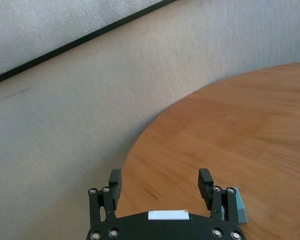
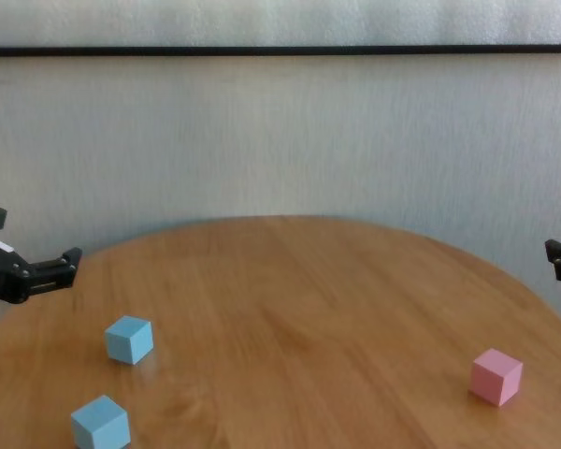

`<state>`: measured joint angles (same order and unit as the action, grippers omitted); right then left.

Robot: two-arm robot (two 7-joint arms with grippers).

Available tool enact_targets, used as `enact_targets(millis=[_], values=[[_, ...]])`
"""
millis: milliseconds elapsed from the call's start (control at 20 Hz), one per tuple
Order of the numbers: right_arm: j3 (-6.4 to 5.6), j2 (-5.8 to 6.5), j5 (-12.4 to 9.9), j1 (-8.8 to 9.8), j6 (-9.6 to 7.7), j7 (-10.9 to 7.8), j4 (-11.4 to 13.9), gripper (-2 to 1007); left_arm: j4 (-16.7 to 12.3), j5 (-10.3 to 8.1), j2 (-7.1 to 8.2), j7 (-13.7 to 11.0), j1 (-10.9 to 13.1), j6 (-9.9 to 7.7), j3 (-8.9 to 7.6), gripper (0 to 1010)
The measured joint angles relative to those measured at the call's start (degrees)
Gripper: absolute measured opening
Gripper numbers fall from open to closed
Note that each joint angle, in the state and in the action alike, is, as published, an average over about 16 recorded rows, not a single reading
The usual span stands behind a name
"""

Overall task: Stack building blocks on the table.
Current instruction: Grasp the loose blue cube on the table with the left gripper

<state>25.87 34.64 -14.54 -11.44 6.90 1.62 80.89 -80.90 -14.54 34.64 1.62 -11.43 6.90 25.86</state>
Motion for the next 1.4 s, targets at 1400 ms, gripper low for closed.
enact_targets(millis=[1400], values=[[0.00,0.00,0.0,0.00,0.00,0.00,0.0,1005,0.0,0.00,0.00,0.0,0.0,0.00,0.00,1000]])
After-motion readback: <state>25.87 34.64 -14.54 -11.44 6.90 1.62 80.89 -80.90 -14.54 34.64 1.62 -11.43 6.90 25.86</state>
